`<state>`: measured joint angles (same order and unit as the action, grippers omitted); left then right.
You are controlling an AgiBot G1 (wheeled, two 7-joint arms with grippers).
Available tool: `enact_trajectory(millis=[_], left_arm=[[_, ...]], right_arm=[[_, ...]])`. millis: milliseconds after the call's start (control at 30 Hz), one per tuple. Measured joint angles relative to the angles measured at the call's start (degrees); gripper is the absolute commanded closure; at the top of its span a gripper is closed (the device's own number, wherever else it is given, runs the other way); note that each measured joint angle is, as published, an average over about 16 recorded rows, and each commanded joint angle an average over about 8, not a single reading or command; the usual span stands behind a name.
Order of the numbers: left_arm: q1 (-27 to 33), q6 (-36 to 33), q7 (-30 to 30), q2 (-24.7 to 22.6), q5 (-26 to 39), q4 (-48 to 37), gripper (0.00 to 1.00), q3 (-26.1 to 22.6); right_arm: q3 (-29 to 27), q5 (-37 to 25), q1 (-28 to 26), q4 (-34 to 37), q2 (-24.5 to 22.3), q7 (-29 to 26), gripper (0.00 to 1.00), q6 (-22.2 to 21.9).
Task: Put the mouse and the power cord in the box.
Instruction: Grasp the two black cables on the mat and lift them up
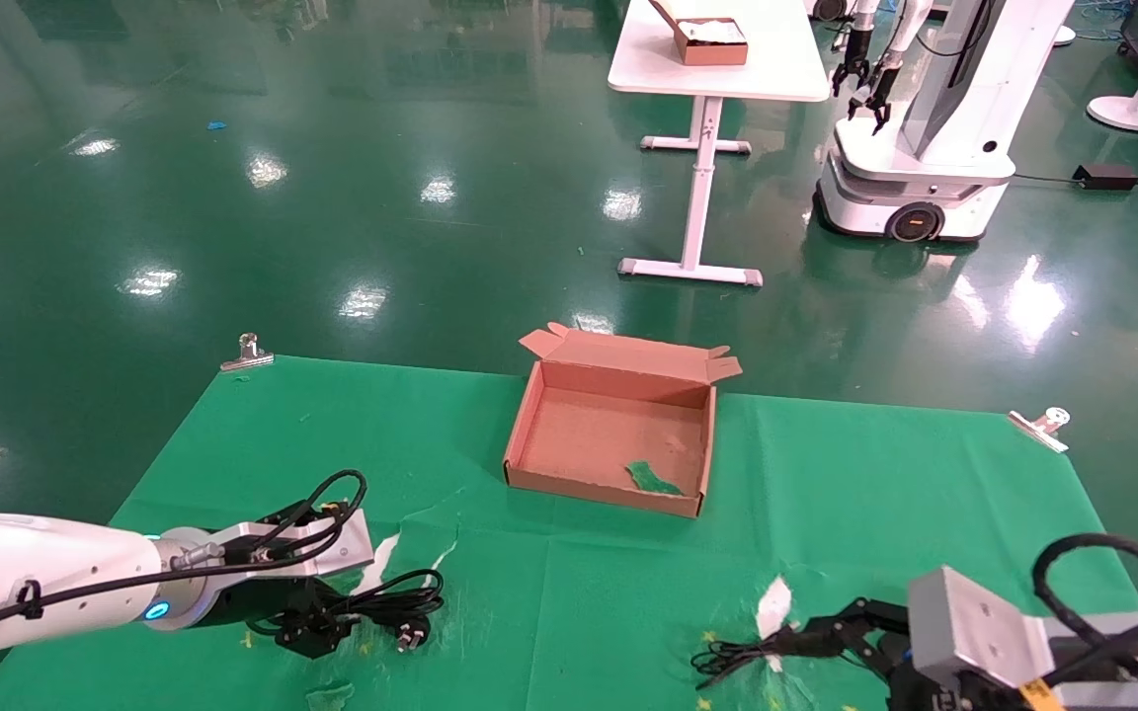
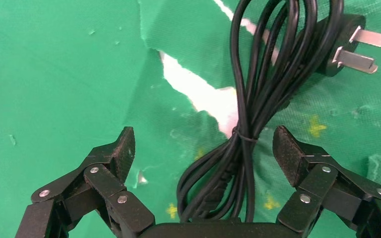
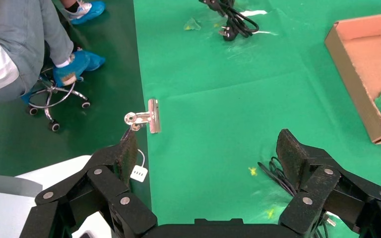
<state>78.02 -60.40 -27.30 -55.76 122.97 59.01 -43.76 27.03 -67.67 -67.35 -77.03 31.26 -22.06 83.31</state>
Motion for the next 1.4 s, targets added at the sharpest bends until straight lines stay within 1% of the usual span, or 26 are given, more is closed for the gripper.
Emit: enact_trajectory(millis=[100, 233, 400, 533, 733, 900, 1033, 1167, 1400], left_arm=[[-0.03, 0.03, 0.18, 0.06, -0.15, 0.03, 0.00, 0.03], [-0.02, 0.01, 0.32, 0.09, -0.28, -0.02, 0.00, 0.06], [0.00, 0.02, 0.39, 0.08, -0.32, -0.09, 0.00, 0.06], [0.01, 0.03, 0.42, 0.07, -0.33, -0.12, 0.00, 0.06], [0.01, 0.03, 0.44, 0.07, -0.34, -0.14, 0.00, 0.06], [0.02, 0.03, 0.45, 0.07, -0.35, -0.15, 0.00, 0.07], [0.02, 0.03, 0.45, 0.07, -0.35, -0.15, 0.00, 0.07], [0.02, 0.03, 0.45, 0.07, -0.35, -0.15, 0.00, 0.07], [0.02, 0.03, 0.45, 0.07, -0.35, -0.16, 0.00, 0.07]], right_arm=[[0.78, -1.89, -0.74, -0.01, 0.37, -0.31, 0.00, 0.22], [2.60, -6.37, -2.68, 0.25, 1.60, -0.68, 0.00, 0.86], [6.10, -14.73, -6.65, 2.13, 4.89, -0.15, 0.00, 2.04], [9.63, -22.51, -10.69, 6.10, 9.29, 1.90, 0.00, 2.87], [14.68, -32.53, -16.77, 16.65, 18.05, 8.11, 0.00, 2.51], [17.87, -38.03, -20.95, 28.25, 25.84, 14.78, 0.00, 0.49], [19.60, -40.83, -23.59, 37.56, 31.41, 19.77, 0.00, -1.88], [20.74, -42.62, -25.76, 45.96, 36.00, 23.94, 0.00, -4.31], [21.76, -44.28, -28.41, 57.49, 41.23, 29.14, 0.00, -7.94]])
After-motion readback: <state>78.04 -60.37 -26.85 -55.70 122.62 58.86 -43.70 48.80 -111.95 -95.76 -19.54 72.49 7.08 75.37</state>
